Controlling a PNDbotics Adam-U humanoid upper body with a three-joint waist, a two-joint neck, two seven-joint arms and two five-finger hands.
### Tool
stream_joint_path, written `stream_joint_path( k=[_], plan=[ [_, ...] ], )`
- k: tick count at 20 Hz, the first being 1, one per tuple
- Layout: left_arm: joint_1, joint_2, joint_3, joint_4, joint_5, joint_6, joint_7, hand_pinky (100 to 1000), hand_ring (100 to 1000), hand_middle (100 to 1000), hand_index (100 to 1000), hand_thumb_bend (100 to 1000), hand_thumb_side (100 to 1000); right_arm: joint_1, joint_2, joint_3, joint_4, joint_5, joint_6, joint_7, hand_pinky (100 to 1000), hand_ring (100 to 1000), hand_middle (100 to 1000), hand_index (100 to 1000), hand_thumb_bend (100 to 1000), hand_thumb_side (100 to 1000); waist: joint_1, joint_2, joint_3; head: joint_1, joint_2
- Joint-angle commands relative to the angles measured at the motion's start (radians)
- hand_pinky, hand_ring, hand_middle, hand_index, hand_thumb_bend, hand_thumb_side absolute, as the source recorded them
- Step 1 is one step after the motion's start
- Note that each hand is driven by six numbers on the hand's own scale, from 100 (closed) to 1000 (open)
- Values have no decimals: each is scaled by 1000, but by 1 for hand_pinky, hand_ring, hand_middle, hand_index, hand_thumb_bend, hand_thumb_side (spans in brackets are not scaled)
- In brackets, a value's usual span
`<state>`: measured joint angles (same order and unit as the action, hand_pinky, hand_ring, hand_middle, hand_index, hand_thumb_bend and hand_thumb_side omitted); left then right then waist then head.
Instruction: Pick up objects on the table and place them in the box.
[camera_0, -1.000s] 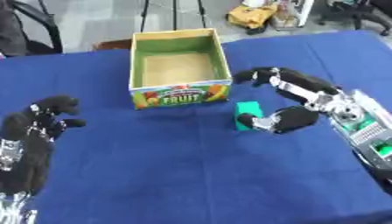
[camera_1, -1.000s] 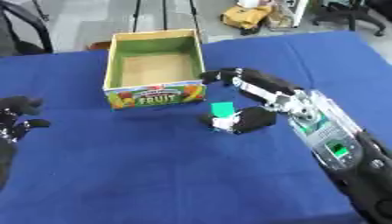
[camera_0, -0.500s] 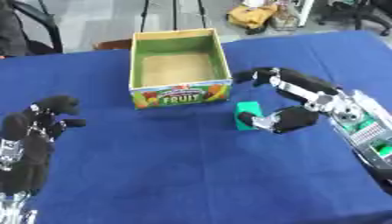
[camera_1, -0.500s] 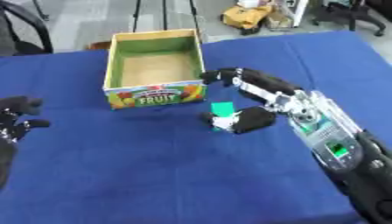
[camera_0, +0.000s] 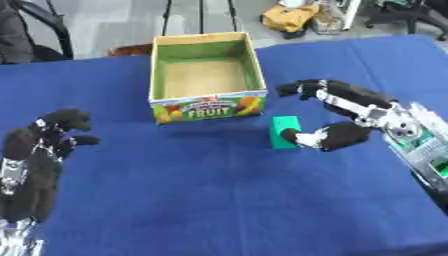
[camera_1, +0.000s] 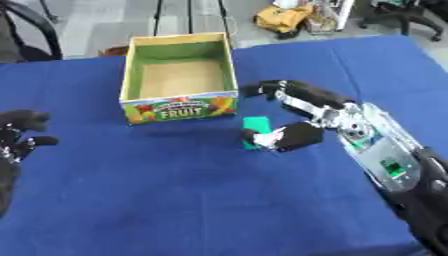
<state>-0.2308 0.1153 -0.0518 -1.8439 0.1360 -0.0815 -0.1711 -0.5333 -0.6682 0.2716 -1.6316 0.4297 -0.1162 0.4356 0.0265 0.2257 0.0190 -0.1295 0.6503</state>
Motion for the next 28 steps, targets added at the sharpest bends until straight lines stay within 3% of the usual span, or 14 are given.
stream_joint_path(
  k=[1, 28],
  plan=[
    [-10, 9, 3, -12, 3, 0, -4, 668, 860, 577, 759, 673, 845, -21, -35, -8, 34, 21, -12, -2, 856, 925, 871, 999, 333, 685, 0, -13, 1, -1, -1],
    [-6, 9, -8, -9, 8, 0, -19, 670, 861, 578, 760, 668, 851, -56, -18, 18, 195, 74, -70, 3, 855, 922, 872, 1000, 300, 716, 3, -13, 24, -21, 11]
  ],
)
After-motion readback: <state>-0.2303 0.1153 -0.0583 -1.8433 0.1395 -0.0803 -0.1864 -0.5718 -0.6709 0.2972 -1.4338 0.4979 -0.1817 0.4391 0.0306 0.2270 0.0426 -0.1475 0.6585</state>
